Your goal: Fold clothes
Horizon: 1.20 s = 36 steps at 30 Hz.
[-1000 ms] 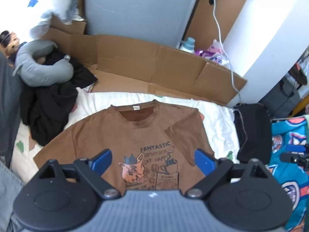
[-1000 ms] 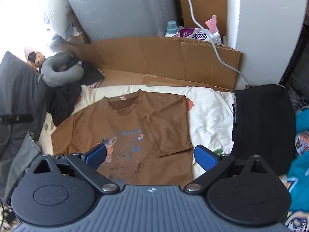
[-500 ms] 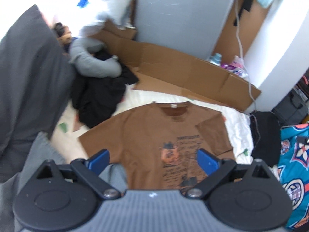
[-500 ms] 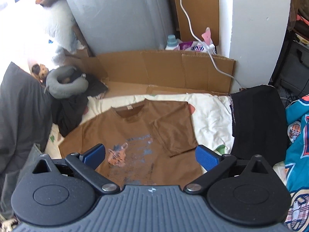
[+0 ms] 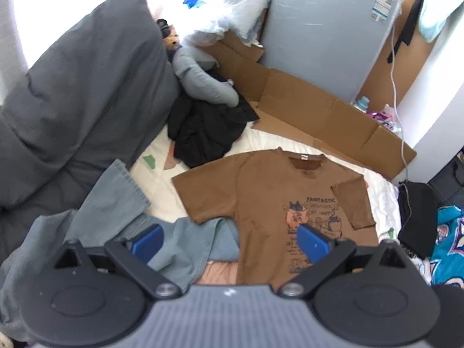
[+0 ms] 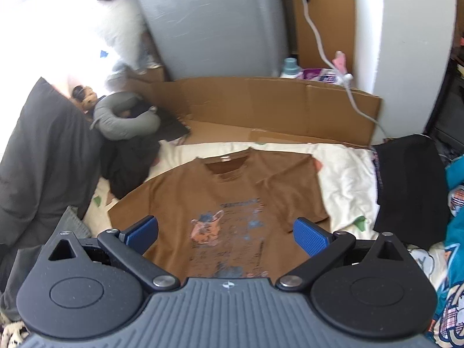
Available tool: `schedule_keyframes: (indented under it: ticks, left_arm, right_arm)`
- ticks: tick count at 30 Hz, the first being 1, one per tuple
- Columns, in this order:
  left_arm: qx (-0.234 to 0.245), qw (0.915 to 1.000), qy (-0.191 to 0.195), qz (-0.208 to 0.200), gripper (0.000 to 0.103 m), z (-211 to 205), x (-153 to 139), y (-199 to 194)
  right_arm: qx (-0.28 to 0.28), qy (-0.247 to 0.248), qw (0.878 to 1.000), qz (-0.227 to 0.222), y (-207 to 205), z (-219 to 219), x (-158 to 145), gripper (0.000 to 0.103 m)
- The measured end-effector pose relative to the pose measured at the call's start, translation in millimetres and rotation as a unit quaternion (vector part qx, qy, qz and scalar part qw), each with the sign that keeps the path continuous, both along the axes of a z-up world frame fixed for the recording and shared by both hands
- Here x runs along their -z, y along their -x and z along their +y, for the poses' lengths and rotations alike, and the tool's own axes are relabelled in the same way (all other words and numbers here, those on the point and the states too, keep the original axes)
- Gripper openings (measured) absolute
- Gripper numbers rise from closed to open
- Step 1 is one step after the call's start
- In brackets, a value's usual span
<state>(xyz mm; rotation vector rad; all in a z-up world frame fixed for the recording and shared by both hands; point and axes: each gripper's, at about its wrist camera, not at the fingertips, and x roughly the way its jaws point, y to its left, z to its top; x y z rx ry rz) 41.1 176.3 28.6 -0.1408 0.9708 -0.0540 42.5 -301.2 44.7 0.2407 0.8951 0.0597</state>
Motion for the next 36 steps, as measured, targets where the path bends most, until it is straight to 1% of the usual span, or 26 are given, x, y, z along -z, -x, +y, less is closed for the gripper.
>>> schedule_keyframes:
  ticks: [4, 9, 13, 15, 17, 19, 24, 30, 33, 36]
  left_arm:
    - [-0.02, 0.9998, 0.0, -0.003, 0.1, 13, 9, 13]
    - [-0.033, 0.9994, -0.011, 0.003, 0.1, 21, 19, 29]
    - [-0.051, 0.9986, -0.005, 0.007, 0.1, 28, 29, 43]
    - [-0.063, 0.9979, -0.011, 0.013, 0.1, 30, 38, 51]
    - [-0.066, 0.9977, -0.013, 0.008, 0.1, 31, 45, 58]
    - [-0.078, 0.9969, -0.006, 0.003, 0.1, 36, 53, 60]
    - [-0.106, 0.9942, 0.016, 0.005, 0.098, 43, 70, 46]
    - [-0.105, 0.9942, 0.026, -0.003, 0.097, 33, 87, 19]
    - [-0.099, 0.9947, 0.027, -0.011, 0.096, 28, 97, 7]
    - [-0.102, 0.9941, 0.033, -0.019, 0.093, 27, 111, -6]
  right_arm:
    - [-0.021, -0.003, 1.0, -0.01, 4, 21, 6, 0.103]
    - [-0.041, -0.006, 0.999, -0.005, 5, 43, 20, 0.103]
    - [-0.069, 0.032, 0.997, 0.0, 3, 59, 37, 0.103]
    - [-0.074, 0.028, 0.997, 0.004, 0, 61, 46, 0.103]
    - [-0.075, 0.019, 0.997, 0.009, -5, 59, 53, 0.103]
    - [-0.076, 0.009, 0.997, 0.014, -9, 58, 61, 0.103]
    - [-0.084, 0.006, 0.996, 0.018, -20, 58, 79, 0.102]
    - [-0.092, -0.007, 0.996, 0.02, -29, 64, 107, 0.101]
    - [-0.104, -0.003, 0.994, 0.019, -31, 71, 125, 0.1]
    - [-0.118, -0.01, 0.993, 0.019, -34, 79, 146, 0.097]
